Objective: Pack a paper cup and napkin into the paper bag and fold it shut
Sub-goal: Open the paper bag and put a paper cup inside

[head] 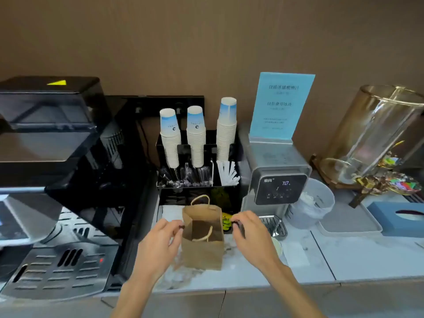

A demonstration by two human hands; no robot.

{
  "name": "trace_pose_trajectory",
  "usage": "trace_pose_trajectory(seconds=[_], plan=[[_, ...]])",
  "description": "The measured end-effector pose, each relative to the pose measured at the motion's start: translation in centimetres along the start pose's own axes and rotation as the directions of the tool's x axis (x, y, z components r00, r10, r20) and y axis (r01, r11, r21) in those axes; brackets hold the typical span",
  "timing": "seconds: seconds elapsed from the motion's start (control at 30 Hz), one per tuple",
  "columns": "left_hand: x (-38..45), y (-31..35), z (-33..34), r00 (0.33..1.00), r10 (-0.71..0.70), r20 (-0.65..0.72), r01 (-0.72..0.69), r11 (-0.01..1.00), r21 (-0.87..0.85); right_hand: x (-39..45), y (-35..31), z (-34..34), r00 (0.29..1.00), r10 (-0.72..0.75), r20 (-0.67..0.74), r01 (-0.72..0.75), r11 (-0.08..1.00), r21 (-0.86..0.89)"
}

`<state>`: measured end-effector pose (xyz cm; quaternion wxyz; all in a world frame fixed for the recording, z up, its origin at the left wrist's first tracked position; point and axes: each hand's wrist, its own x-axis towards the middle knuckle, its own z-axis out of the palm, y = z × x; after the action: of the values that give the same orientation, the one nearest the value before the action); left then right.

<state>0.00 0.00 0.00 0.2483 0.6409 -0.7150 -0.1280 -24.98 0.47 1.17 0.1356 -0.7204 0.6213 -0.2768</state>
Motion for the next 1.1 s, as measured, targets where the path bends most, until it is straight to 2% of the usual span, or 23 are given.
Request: trace_pose_trajectory(seconds=[0.1,0.2,0.3,0.4,0.5,0.63,0.7,0.77,1.0,1.1], plan=[[2.8,-0.5,0.0,0.997,0.015,0.082,-0.016,1.000,0.012,2.4,-1.0,0.7,0.999,0.029,-0.027,-0.025,0.988,0.150],[4.7,-0.6,0.6,0.967,0.045,0.252,-0.064,0.996,0.065,4.2,-1.6,1.5,0.991,0.107,-0.076,-0.084,0.962,0.258],[5.8,-1.3,1.0,0.932,0.050,0.359,-0.076,0.995,0.059,4.7,-0.6,2.4,0.963,0.220,-0.156,-0.169,0.943,0.286],[6.7,-1.7,1.7,0.903,0.046,0.427,-0.054,0.999,0.006,4.1,2.5,2.6,0.925,0.358,-0.124,-0.329,0.922,0.204],[7.0,-2.5,2.6,0.862,-0.007,0.507,0.030,0.999,-0.037,2.8,7.3,2.8,0.880,0.474,-0.018,-0.472,0.879,0.064],[7.3,-3.2,3.3,0.808,-0.046,0.588,0.116,0.990,-0.082,0.7,12.6,3.8,0.696,0.686,0.211,-0.651,0.727,-0.217],[7.4,-3.2,3.2,0.798,-0.057,0.600,0.131,0.988,-0.079,-0.1,13.9,4.5,0.621,0.730,0.286,-0.657,0.684,-0.318],[7.6,-2.9,3.2,0.783,-0.071,0.618,0.139,0.988,-0.063,-0.6,14.5,5.4,0.598,0.728,0.335,-0.636,0.685,-0.354],[7.5,-1.7,3.3,0.706,-0.126,0.697,0.215,0.976,-0.041,0.4,14.8,6.3,0.611,0.705,0.360,-0.576,0.708,-0.410],[7.8,-1.4,3.4,0.692,-0.135,0.709,0.214,0.977,-0.023,1.7,12.8,4.3,0.640,0.670,0.376,-0.568,0.742,-0.356]])
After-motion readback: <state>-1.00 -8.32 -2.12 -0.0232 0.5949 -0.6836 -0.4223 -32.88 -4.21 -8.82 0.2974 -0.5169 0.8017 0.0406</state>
